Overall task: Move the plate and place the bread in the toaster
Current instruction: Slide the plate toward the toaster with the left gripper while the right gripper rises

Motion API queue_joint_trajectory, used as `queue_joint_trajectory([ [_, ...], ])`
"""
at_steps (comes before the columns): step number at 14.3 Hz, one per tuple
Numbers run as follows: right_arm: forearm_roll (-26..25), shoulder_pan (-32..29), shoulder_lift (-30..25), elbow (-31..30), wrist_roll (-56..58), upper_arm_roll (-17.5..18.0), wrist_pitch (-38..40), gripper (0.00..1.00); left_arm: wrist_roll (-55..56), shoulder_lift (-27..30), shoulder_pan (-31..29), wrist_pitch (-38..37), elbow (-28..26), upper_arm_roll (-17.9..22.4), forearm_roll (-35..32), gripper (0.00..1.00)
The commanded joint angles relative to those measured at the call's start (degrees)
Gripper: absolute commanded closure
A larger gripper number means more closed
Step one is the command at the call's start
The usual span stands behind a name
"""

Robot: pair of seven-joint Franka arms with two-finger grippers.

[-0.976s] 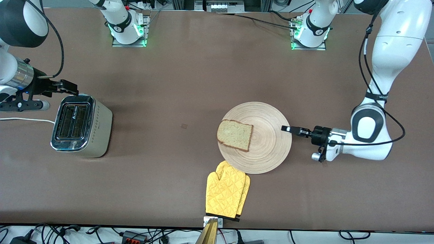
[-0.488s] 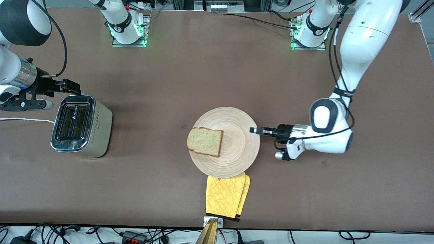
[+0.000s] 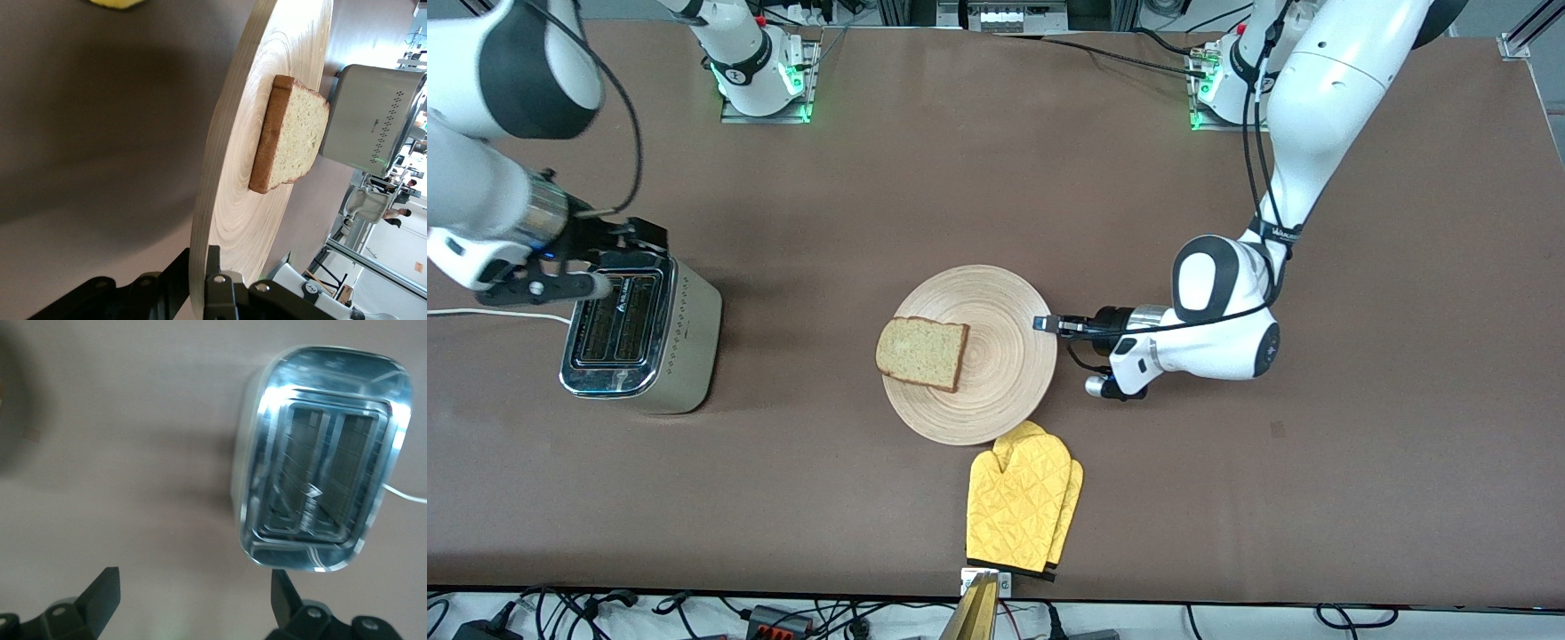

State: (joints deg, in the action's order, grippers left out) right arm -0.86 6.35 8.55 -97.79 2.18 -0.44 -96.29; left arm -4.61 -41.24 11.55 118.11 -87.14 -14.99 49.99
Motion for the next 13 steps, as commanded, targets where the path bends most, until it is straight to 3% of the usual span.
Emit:
queue_joint_trajectory([
  [1,0.24,0.41,0.15,-0.12,-1.56,-0.17,-1.09,0.0,-0.14,0.55,1.98,3.78,-2.67,0.31,1.6,1.0],
  [8,0.24,1.55,2.25,-0.21,-5.7,-0.09,-3.28,0.0,-0.84,-0.42,3.48,5.29,-4.08,0.14,7.66,1.0],
  [13,0.33,6.73,3.93,-0.21,-14.29,-0.09,-5.31,0.0,-0.93,-0.85,4.09,5.29,-4.53,0.14,7.84,1.0],
])
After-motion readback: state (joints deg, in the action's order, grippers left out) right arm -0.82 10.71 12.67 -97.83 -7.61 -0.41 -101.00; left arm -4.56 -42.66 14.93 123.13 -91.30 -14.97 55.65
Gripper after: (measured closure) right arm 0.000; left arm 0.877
